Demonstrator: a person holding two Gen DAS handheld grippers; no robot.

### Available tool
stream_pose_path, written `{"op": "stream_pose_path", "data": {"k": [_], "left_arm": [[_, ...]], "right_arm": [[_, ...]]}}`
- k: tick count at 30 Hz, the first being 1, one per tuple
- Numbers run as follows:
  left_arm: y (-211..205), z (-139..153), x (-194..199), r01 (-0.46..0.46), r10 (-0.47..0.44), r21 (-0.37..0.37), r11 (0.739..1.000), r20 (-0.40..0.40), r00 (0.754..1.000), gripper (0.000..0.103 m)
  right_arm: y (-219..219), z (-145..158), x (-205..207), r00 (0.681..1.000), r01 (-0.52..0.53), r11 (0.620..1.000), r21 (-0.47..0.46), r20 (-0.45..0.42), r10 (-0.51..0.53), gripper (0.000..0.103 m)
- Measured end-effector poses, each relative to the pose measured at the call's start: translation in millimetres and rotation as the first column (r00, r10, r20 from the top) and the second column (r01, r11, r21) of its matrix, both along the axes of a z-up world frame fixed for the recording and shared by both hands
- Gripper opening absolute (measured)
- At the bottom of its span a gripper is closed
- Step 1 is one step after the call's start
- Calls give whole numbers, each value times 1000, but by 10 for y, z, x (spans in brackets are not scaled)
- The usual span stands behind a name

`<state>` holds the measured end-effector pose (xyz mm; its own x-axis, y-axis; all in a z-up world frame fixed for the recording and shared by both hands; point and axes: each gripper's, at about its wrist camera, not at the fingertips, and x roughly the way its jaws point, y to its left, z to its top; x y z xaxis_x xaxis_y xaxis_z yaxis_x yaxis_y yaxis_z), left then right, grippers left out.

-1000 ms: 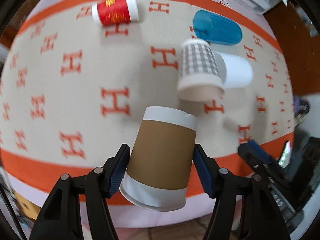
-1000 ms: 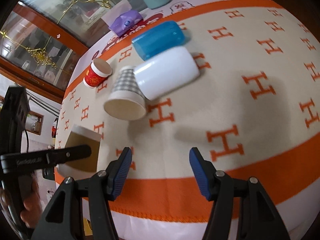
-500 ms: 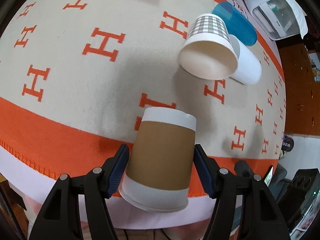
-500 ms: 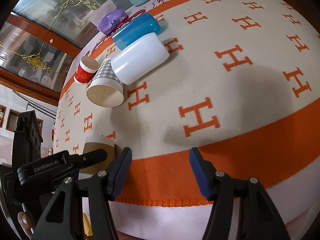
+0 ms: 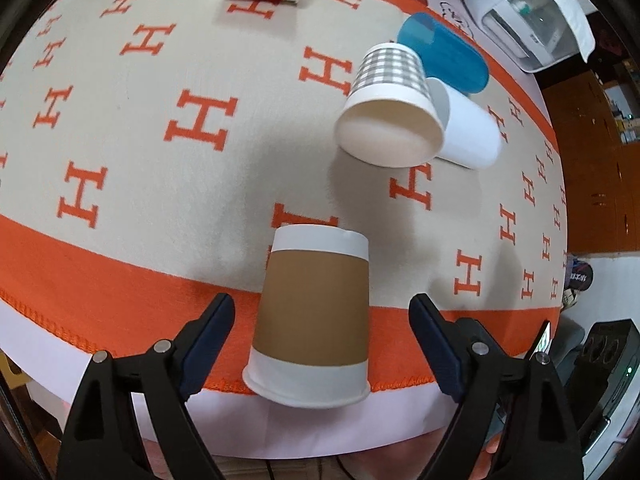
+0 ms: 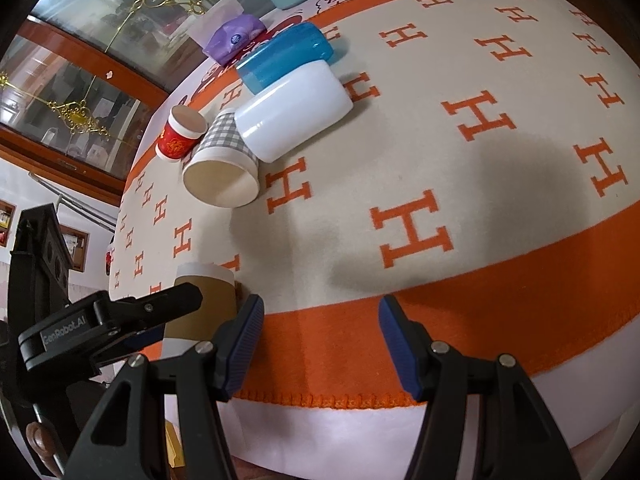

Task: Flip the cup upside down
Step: 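Lift the brown-sleeved cup with the right tool and rotate it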

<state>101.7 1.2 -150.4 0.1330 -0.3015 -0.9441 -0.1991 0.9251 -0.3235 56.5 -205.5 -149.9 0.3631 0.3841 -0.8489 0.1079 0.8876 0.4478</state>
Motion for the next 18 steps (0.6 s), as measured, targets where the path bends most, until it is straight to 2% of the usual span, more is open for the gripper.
{"op": "stream_pose_path", "data": {"k": [11,15,18], "left_arm": [[191,446,-234,84,-91,73,994,95,991,88],[254,650,-373,110,-131,125,986,173,976,88],[331,826,-481,111,-148,153,982,257,955,88]], "right_arm": [[172,214,-100,998,-58,998,-12,33,58,60],[257,288,-127,996,-79,997,-20,36,80,60],[338,320,-128,994,-108,994,-5,25,108,60]]}}
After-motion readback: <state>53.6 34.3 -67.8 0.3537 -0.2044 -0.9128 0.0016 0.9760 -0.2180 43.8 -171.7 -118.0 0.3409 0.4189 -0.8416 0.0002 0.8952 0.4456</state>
